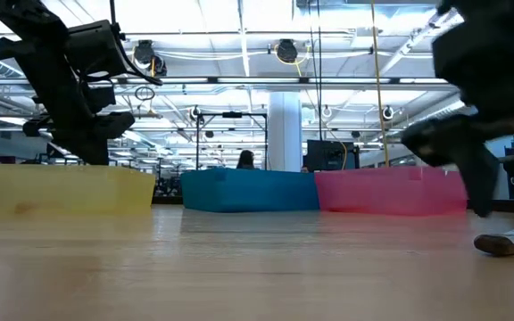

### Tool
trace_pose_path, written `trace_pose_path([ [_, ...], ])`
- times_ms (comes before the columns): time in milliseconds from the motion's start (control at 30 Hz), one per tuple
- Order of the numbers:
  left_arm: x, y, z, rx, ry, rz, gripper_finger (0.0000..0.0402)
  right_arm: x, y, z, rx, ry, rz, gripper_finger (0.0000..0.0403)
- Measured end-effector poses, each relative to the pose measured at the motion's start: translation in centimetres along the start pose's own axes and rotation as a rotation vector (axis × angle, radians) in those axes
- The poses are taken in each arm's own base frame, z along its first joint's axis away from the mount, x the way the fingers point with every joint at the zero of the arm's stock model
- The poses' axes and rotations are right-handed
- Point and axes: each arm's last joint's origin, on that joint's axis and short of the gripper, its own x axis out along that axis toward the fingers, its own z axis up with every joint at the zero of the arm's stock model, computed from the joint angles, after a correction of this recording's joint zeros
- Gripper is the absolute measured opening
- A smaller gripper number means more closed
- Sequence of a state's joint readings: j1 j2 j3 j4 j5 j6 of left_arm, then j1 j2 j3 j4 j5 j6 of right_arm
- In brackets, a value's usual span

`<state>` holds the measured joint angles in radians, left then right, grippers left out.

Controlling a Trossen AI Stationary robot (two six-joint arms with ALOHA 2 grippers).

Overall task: Pick & Place Kitchen Items
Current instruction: Put the brown spoon into the yellow bin

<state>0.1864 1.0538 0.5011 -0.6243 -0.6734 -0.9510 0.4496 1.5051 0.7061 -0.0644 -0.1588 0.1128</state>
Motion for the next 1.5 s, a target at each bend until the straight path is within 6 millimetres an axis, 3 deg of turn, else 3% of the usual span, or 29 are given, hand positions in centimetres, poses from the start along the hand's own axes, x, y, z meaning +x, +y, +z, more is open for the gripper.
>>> trace_pose_path([
  [233,0.0,0.0,0.0,0.006,0.000,0.001,0.0093,1.0,-0.2,-3.6,-0.016,-0.093,0.014,0.0190],
  [500,0.0,0.0,0.0,0.005,0.000,0.000,0.0093,1.1,-1.0,-7.1,-0.214,-0.172,-0.118,0.0144],
  [800,0.0,0.0,0.0,-0.015,0.007,-0.004,0.0093,0.9,-1.1,-6.8,-0.250,-0.283,-0.125,0.0080],
  [1133,0.0,0.0,0.0,-0.027,0.015,-0.010,0.0093,0.1,-2.2,-5.5,-0.260,-0.417,-0.177,0.0124],
  [1333,0.0,0.0,0.0,-0.027,0.015,-0.010,0.0093,0.2,-2.0,-5.8,-0.220,-0.384,-0.160,0.0163],
  [1500,0.0,0.0,0.0,-0.026,0.015,-0.010,0.0093,0.6,-1.8,-6.9,-0.157,-0.277,-0.142,0.0170],
])
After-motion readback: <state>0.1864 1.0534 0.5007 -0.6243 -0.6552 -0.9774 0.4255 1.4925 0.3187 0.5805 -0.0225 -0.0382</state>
